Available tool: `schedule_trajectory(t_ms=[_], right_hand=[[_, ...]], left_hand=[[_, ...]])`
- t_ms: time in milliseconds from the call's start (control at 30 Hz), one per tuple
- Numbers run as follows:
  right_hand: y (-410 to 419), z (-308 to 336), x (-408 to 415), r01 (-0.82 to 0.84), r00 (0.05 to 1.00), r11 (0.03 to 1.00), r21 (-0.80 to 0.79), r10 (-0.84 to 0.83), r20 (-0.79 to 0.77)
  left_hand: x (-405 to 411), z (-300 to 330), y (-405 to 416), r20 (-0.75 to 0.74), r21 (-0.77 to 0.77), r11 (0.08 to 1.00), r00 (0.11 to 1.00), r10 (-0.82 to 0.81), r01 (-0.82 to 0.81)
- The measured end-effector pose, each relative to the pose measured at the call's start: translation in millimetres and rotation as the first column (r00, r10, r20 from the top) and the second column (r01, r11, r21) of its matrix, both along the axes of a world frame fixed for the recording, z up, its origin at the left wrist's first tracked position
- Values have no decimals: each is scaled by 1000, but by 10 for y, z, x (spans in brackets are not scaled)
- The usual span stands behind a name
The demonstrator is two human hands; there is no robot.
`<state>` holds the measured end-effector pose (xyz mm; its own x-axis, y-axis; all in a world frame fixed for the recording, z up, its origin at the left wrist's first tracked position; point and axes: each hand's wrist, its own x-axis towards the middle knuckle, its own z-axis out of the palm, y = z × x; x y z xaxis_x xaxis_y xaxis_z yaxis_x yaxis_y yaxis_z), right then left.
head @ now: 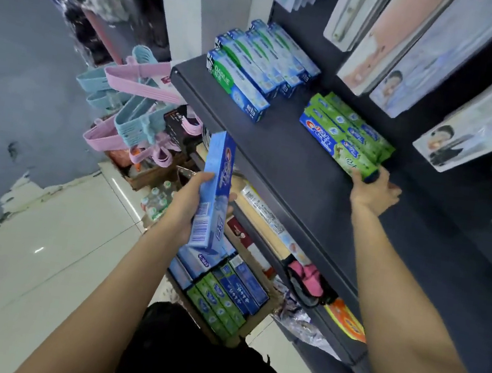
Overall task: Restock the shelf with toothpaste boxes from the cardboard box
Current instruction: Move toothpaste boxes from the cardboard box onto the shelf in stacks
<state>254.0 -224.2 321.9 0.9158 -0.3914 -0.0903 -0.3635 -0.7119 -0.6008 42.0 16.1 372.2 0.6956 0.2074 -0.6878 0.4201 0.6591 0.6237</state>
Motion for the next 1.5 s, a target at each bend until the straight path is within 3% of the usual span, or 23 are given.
schedule_trajectory(t_ms=[100, 167, 300, 467, 667, 800, 900, 967, 1000, 1067, 1133, 1200, 1300, 1433, 1500], right_hand=[[-11, 115, -203, -53, 985, 995, 90, 37, 170], [34, 273, -588, -192, 964, 942, 275, 130, 230], [194, 649, -1461, -371, 883, 717, 591, 469, -15], [435, 920, -1841, -302, 797, 546, 781, 594, -107], [382, 948, -1793, -253, 830, 556, 792, 545, -118], [196, 899, -1700, -126, 909, 536, 835, 400, -120], [-1, 823, -1574, -170, 966, 660, 731, 258, -8], [-143, 764, -1438, -277, 960, 808, 520, 248, 127], [-206, 737, -1350, -305, 951, 859, 411, 252, 179], [-321, 681, -1107, -316, 932, 918, 238, 255, 257], [-424, 579, -792, -304, 914, 946, 115, 256, 314], [-490, 434, -457, -281, 899, 959, 47, 246, 362], [-466, 234, 26, -250, 885, 968, 21, 220, 411], [-327, 8, 543, -177, 917, 984, -9, 168, 360], [-257, -55, 681, -73, 930, 992, 99, 32, 366]], left_hand=[[101, 14, -183, 45, -39, 998, 998, -48, 50], [173, 36, -305, 108, -79, 994, 992, -67, 76], [321, 57, -496, 214, -268, 963, 976, 39, 20], [441, 54, -631, 268, -161, 976, 958, -99, 146], [528, 49, -770, 321, 68, 987, 933, -162, 148], [556, 56, -774, 303, 282, 933, 902, -307, 223], [614, 80, -722, 262, 421, 859, 867, -423, 292], [697, 49, -684, 136, 605, 694, 808, -573, 390], [764, -27, -660, 46, 729, 546, 766, -641, 413], [912, -229, -592, -190, 903, 147, 684, -704, 403], [1030, -412, -529, -441, 887, -217, 609, -659, 407], [1102, -521, -482, -601, 799, -438, 541, -588, 411], [1141, -539, -461, -700, 707, -606, 483, -526, 365], [1153, -523, -442, -742, 662, -652, 445, -501, 369], [1152, -526, -446, -747, 657, -656, 444, -496, 372]])
